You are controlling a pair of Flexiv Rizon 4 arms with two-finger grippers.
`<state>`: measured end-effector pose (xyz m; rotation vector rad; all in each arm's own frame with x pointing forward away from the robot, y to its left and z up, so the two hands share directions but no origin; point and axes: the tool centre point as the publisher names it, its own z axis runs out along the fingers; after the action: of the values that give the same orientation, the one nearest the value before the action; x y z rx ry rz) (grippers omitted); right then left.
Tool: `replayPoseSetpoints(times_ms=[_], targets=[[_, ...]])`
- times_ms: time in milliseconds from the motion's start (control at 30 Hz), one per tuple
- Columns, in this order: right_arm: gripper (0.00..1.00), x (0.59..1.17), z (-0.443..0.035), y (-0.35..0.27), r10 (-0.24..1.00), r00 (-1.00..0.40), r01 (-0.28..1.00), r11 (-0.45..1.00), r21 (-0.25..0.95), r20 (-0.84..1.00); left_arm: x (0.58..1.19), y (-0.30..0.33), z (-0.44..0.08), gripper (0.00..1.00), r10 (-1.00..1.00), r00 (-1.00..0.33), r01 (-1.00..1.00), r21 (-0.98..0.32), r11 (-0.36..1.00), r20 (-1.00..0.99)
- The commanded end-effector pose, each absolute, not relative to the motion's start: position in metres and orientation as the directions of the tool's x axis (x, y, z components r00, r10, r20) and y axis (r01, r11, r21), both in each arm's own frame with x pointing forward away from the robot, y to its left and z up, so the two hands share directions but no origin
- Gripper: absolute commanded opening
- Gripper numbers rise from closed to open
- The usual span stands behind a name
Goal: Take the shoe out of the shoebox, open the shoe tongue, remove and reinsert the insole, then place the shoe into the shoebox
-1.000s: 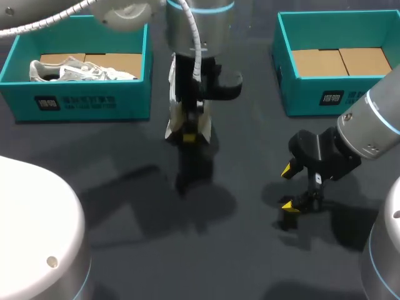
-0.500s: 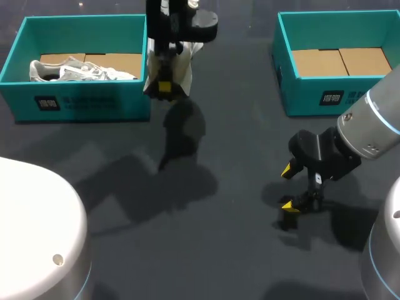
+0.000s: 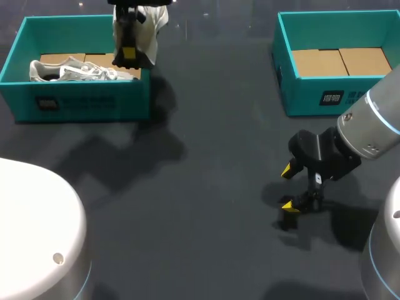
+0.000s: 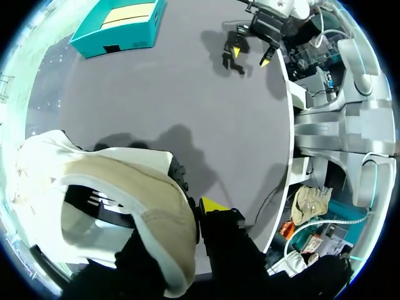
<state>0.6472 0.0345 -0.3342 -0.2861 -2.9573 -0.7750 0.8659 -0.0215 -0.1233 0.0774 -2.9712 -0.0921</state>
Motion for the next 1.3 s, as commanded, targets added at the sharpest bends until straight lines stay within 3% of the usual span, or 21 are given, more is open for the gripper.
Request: replayPoseSetpoints(times_ms=[33, 133, 667, 1300], targets=[[1.00, 0.646, -0.335, 0.035, 0.162, -0.980, 0.197, 0.856, 0.478, 0.113, 0.903, -0.007, -0.119, 0.00, -0.072, -0.978, -0.062, 0.057, 0.996, 0.197], [1.00, 0.646, -0.335, 0.035, 0.162, -0.980, 0.197, 0.856, 0.478, 0.113, 0.926, 0.005, -0.120, 0.00, -0.153, -0.970, -0.145, 0.053, 0.988, 0.189], [1.00, 0.646, -0.335, 0.035, 0.162, -0.980, 0.197, 0.856, 0.478, 0.113, 0.926, 0.005, -0.120, 0.00, -0.153, -0.970, -0.145, 0.053, 0.988, 0.189], [1.00, 0.646, -0.335, 0.035, 0.162, -0.980, 0.197, 0.856, 0.478, 0.113, 1.009, 0.171, -0.141, 0.00, -0.187, -0.972, -0.170, 0.123, 0.978, 0.143]])
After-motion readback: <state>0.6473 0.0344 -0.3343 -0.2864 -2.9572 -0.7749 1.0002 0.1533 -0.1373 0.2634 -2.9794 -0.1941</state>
